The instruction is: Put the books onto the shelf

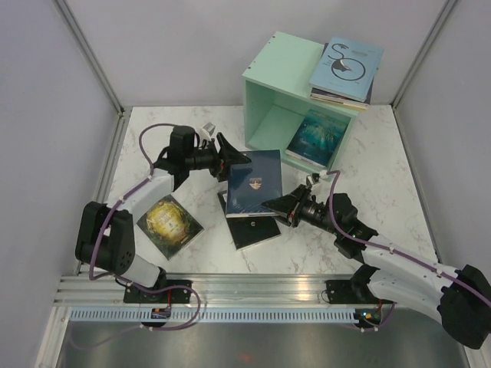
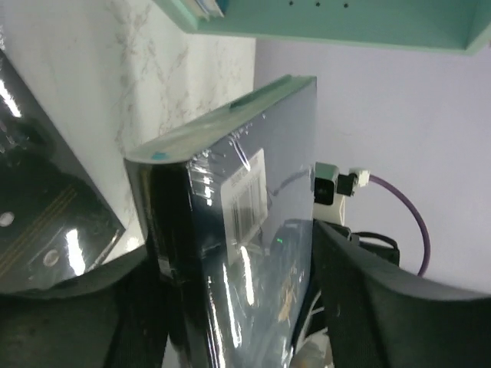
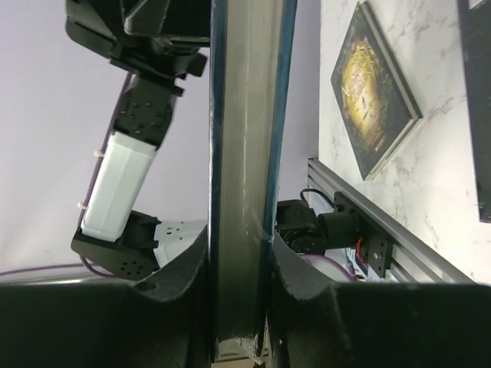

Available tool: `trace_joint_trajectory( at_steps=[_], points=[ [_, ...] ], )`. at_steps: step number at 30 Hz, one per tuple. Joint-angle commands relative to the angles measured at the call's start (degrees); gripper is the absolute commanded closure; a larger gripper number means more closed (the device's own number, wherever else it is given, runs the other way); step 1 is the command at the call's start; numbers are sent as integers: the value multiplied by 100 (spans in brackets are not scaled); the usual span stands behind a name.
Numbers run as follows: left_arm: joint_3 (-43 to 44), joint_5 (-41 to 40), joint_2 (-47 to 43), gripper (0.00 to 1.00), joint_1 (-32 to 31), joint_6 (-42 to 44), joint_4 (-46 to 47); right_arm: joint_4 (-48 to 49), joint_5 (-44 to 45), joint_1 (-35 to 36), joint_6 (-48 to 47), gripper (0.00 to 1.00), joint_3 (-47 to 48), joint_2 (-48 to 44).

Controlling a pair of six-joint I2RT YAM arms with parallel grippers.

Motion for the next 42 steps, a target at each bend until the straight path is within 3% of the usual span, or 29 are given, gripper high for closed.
trace_joint_trajectory(
  at_steps=[1,2,10,19,27,36,38,39,42],
  points=[
    [792,-489,-47,27,230,1778,-2451,138,293,-221,-205,100,99,-555],
    [810,-621,-126,22,335,1953,-2662,24,267,-310,-187,100,90,-609],
    [476,-894,-741,20,1346,2394,-3551,-460,-93,-1582,-231,100,352,-733],
    [-33,-693,-1453,23,1382,2447,-3789,-153,-296,-2884,-302,100,1064,539],
    [-718,-499,-2253,26,1382,2394,-3789,348,107,-3219,-161,100,1504,1763],
    [-1229,-385,-2710,28,1382,2333,-3710,664,671,-3650,507,99,1066,2361],
    [-1291,-323,-2737,29,1382,2315,-3649,682,741,-3764,674,87,942,2405],
    [-1343,-306,-2746,29,1382,2324,-3640,630,785,-3808,718,63,899,2397],
    [-1387,-279,-2755,30,1382,2341,-3579,454,917,-3870,885,36,705,2256]
  ],
)
